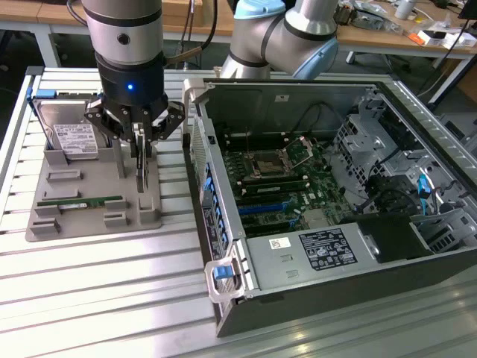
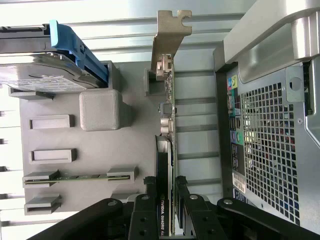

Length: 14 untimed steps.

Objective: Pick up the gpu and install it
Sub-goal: 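Pick up the gpu and move the gpu toward the slot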

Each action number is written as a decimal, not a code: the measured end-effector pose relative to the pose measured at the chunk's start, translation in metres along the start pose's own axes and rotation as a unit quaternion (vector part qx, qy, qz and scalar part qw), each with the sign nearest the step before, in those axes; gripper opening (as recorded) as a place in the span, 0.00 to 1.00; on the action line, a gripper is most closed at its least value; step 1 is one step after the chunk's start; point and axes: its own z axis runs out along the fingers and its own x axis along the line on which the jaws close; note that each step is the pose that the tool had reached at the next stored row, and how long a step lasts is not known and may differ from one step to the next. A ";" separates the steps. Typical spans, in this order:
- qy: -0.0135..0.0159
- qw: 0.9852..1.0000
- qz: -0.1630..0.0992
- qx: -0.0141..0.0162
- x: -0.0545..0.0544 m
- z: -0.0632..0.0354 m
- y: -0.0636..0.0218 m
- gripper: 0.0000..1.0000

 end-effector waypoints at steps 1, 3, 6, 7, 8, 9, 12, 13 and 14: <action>0.000 1.000 0.000 0.000 0.000 -0.0006 0.0000 0.26; 0.000 1.000 0.000 0.000 0.000 -0.0016 0.0001 0.26; 0.000 1.000 0.000 0.000 0.000 -0.0034 0.0002 0.26; 0.000 1.000 0.000 0.000 0.000 -0.0039 0.0002 0.26; 0.000 1.000 0.000 0.000 0.000 -0.0044 0.0002 0.26; 0.000 1.000 0.000 0.000 0.000 -0.0053 0.0003 0.26; 0.000 1.000 0.000 0.000 0.000 -0.0073 0.0003 0.26; 0.000 1.000 0.000 0.000 0.000 -0.0078 0.0004 0.26; 0.000 1.000 0.000 0.000 0.000 -0.0087 0.0004 0.26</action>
